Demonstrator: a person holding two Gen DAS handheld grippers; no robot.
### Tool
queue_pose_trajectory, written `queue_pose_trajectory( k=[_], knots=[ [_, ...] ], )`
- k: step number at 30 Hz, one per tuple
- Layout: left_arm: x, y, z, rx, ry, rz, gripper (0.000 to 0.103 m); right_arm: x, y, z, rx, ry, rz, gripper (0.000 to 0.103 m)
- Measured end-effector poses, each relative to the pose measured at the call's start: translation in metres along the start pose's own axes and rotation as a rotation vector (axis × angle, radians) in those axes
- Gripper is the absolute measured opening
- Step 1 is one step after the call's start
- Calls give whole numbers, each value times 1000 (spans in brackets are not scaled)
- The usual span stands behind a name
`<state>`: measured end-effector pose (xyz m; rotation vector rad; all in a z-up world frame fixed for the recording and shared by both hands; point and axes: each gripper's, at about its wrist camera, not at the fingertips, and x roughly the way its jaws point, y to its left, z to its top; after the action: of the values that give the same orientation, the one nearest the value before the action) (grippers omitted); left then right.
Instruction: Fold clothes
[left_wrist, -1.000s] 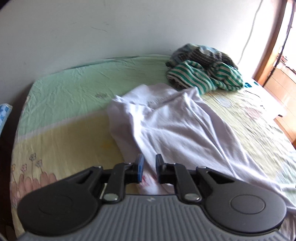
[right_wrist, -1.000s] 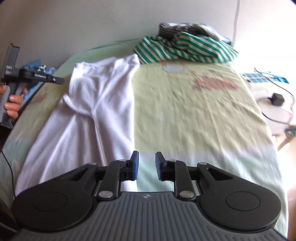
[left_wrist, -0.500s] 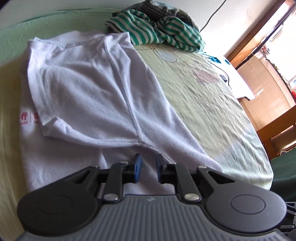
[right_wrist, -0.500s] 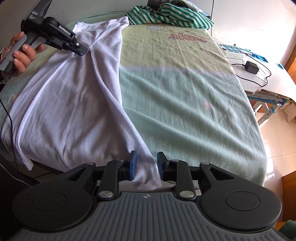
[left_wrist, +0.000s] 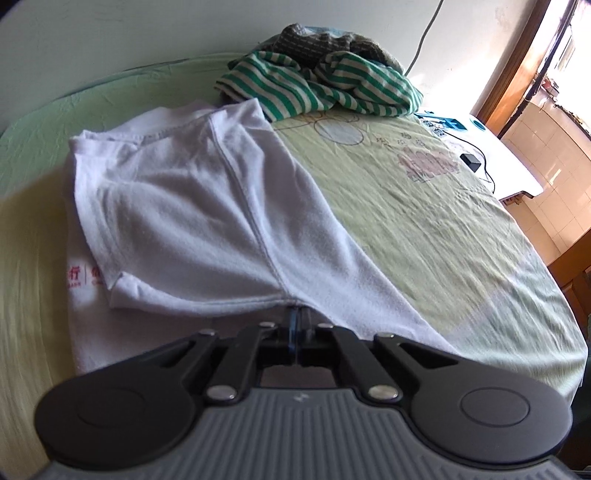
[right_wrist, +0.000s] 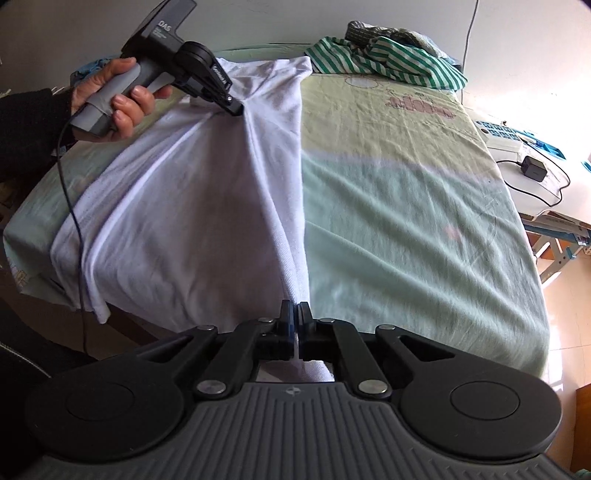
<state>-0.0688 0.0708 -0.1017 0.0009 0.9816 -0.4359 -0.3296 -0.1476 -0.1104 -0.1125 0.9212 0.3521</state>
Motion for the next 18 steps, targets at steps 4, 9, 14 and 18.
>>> queue_pose_trajectory(
  k=[4, 9, 14, 18],
  knots=[
    [-5, 9, 6, 33, -8, -6, 0, 1, 33, 1, 44, -4, 66, 2],
    [-3, 25, 2, 57, 19, -28, 0, 23, 69, -3, 139, -5, 105, 0],
    [1, 35, -11, 87, 58, -67, 0, 47, 91, -13, 198, 24, 45, 0],
    [3, 48, -15, 47, 72, -73, 5, 33, 93, -7, 228, -65, -17, 14]
  ],
)
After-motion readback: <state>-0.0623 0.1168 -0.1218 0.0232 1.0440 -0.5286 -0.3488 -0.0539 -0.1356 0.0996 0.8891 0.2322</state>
